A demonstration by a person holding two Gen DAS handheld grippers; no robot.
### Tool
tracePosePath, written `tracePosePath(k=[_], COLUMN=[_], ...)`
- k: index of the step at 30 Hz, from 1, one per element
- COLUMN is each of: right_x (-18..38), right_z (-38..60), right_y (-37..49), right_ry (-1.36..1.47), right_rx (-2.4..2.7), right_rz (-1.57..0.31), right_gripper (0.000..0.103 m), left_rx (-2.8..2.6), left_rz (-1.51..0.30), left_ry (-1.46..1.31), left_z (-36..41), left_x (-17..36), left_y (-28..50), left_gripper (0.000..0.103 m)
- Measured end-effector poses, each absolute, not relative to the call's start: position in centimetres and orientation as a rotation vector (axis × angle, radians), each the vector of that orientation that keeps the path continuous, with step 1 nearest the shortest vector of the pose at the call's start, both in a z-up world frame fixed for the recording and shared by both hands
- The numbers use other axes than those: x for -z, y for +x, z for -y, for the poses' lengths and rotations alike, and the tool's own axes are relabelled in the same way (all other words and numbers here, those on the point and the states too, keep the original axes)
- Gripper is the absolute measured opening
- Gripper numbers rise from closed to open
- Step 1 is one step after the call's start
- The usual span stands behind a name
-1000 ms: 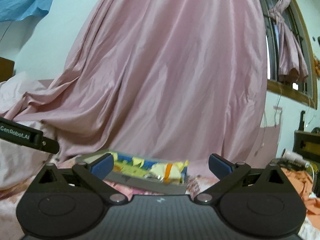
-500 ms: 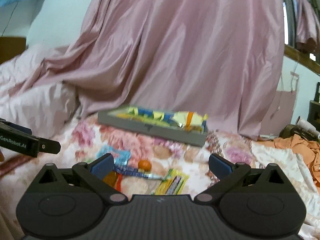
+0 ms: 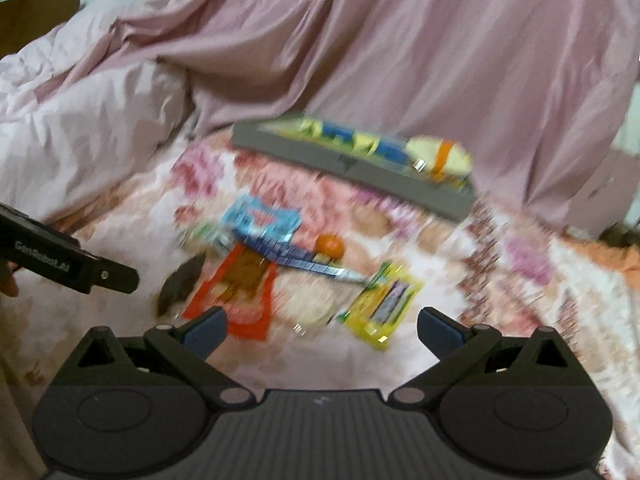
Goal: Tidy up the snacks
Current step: 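Lift both tools away from the tray back toward the snacks, then lower the left gripper onto the dark dried-fish packet while the right gripper approaches the round pastry bag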
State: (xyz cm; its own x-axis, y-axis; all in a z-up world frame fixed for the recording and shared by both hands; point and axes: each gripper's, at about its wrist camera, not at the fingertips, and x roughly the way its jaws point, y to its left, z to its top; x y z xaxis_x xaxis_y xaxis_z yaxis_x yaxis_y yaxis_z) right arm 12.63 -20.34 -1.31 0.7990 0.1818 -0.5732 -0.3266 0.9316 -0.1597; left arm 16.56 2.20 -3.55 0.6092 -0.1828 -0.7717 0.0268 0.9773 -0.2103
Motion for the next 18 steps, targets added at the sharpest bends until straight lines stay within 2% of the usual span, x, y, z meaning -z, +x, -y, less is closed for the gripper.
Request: tracePosePath(k=[10,18], right_x=[4.3,7.0], right_z=[19.4,19.6], right_y=[17.7,20.9], right_ry=[-0.528,-0.592], right_rx=[-0.410,-0.504], right_rz=[-0.692,-0.714], right_gripper=[0.103,0.103], left_rx=[0.175,0.219], left_rz=[-1.001,-1.044], left_ry=[-0.124,-0.123], left_z=[-1.2,-1.0], left_x=[5.7,6.8], left_y=[19.8,22.0], left_gripper=[0.102,0.102])
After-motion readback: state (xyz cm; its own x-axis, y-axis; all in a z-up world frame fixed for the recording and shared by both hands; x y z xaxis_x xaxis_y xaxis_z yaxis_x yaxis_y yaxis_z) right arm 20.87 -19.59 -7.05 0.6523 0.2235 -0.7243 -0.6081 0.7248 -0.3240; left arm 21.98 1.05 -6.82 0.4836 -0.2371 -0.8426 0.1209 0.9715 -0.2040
